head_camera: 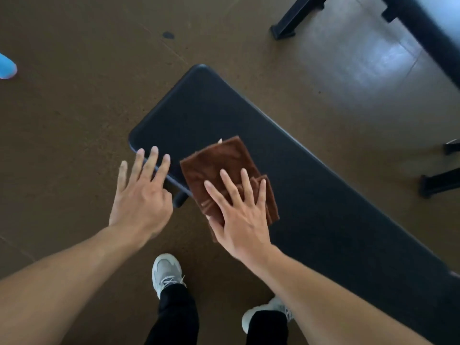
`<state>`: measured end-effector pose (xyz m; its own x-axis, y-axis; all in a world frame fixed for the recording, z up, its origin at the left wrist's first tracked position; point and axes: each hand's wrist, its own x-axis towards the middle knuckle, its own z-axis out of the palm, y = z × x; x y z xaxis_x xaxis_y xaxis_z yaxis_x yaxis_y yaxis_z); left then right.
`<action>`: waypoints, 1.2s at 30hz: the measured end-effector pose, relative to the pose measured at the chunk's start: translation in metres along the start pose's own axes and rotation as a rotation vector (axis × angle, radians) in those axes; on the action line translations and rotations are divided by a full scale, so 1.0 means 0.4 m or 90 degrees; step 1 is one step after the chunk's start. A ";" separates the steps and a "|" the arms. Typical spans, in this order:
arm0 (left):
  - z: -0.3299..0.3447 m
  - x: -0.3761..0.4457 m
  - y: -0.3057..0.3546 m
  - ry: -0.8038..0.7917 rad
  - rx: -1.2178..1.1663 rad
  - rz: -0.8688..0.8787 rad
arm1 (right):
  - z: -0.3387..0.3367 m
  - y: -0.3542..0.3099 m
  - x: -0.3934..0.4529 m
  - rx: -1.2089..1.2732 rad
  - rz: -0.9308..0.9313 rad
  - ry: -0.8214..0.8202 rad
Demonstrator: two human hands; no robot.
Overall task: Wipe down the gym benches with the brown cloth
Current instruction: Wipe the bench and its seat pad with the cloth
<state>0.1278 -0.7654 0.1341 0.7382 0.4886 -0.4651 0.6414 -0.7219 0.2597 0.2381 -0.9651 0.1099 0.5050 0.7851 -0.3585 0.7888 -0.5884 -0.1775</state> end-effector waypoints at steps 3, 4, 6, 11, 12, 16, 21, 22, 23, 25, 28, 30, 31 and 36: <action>0.022 -0.002 0.137 -0.031 0.028 0.116 | 0.026 0.143 -0.135 0.000 0.127 -0.003; 0.032 -0.001 0.200 -0.054 0.024 0.149 | 0.028 0.194 -0.171 0.009 0.186 -0.005; 0.054 0.007 0.333 -0.094 -0.010 0.143 | 0.031 0.296 -0.248 0.035 0.312 -0.014; 0.100 0.071 0.589 -0.231 -0.098 0.038 | 0.012 0.531 -0.414 0.156 0.622 -0.011; 0.113 0.084 0.606 -0.255 -0.091 0.018 | 0.000 0.560 -0.412 0.174 0.659 -0.013; 0.136 0.090 0.621 -0.298 -0.026 0.002 | -0.062 0.622 -0.298 0.194 0.667 0.033; 0.130 0.073 0.651 -0.296 0.010 -0.035 | -0.149 0.567 -0.030 0.217 0.372 0.007; 0.134 0.073 0.651 -0.291 0.015 -0.041 | -0.160 0.549 0.009 0.230 0.319 0.001; 0.137 0.072 0.652 -0.286 0.019 -0.048 | -0.167 0.542 0.031 0.237 0.277 0.002; 0.137 0.072 0.657 -0.277 0.025 -0.062 | -0.166 0.572 0.016 0.236 0.211 0.007; 0.138 0.069 0.672 -0.268 0.041 -0.069 | -0.134 0.715 -0.118 0.227 0.219 0.024; 0.140 0.066 0.675 -0.264 0.046 -0.067 | -0.112 0.821 -0.254 0.212 0.280 0.024; 0.139 0.065 0.676 -0.263 0.046 -0.067 | -0.099 0.871 -0.327 0.201 0.310 0.021; 0.143 0.059 0.675 -0.266 0.039 -0.060 | -0.032 0.990 -0.578 0.160 0.451 0.117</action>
<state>0.3064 -0.9766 0.1449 0.5209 0.3220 -0.7905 0.6786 -0.7181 0.1547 0.4382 -1.3771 0.1343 0.9268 0.2116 -0.3104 0.1637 -0.9712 -0.1734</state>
